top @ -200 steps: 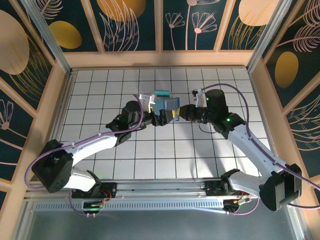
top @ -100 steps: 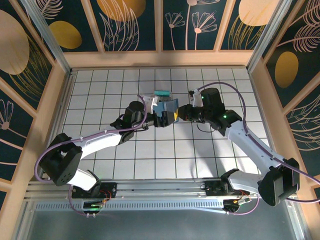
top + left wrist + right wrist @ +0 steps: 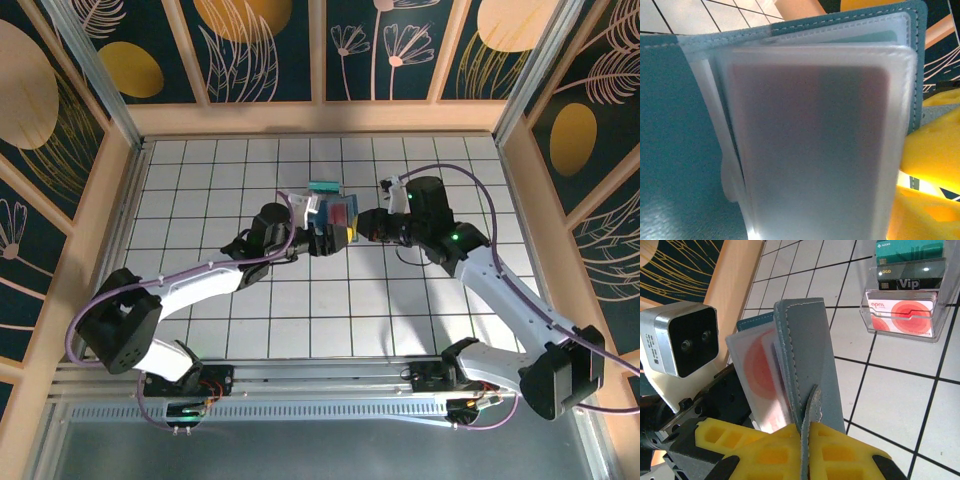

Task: Take the credit cards out of the card holder

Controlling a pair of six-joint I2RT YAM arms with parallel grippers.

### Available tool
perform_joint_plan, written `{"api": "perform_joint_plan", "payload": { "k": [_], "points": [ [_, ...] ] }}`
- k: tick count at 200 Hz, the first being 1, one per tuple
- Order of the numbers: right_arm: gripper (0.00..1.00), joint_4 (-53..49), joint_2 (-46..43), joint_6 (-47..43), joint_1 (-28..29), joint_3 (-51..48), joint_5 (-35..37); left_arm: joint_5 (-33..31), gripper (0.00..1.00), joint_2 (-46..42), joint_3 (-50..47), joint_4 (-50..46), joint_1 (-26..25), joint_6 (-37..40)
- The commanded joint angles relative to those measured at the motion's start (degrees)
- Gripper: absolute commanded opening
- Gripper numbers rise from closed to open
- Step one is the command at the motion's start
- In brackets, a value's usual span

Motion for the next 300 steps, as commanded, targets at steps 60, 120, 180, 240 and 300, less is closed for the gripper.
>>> {"api": "perform_joint_plan", "payload": {
  "k": [60, 120, 180, 240, 300],
  "points": [
    [0.00, 2.45, -3.65, 0.05, -0.34, -0.31, -1.51, -1.48, 0.92, -4.18, -2.01, -0.37, 0.09, 0.42],
    [0.00, 3.09, -3.77, 0.43, -0.36, -1.28, -1.56, 3.20, 0.99, -5.01, -3.27, 5.78, 0.09, -1.71],
    [0.00, 1.68, -2.73, 0.47, -0.27, 0.45, -1.13, 2.28, 0.99, -3.28, -1.53, 2.54, 0.11, 0.27],
    [0.00, 0.07, -0.28, 1.13, 1.89, 1.22, 1.94, 5.29, 0.99, 0.24, 0.55, 3.35, 0.06, 0.23],
    [0.00, -0.20, 1.17, 0.61, 3.57, 2.62, 2.88, 2.73, 0.93, 0.06, 0.57, 0.84, 0.11, 0.87]
  ]
}}
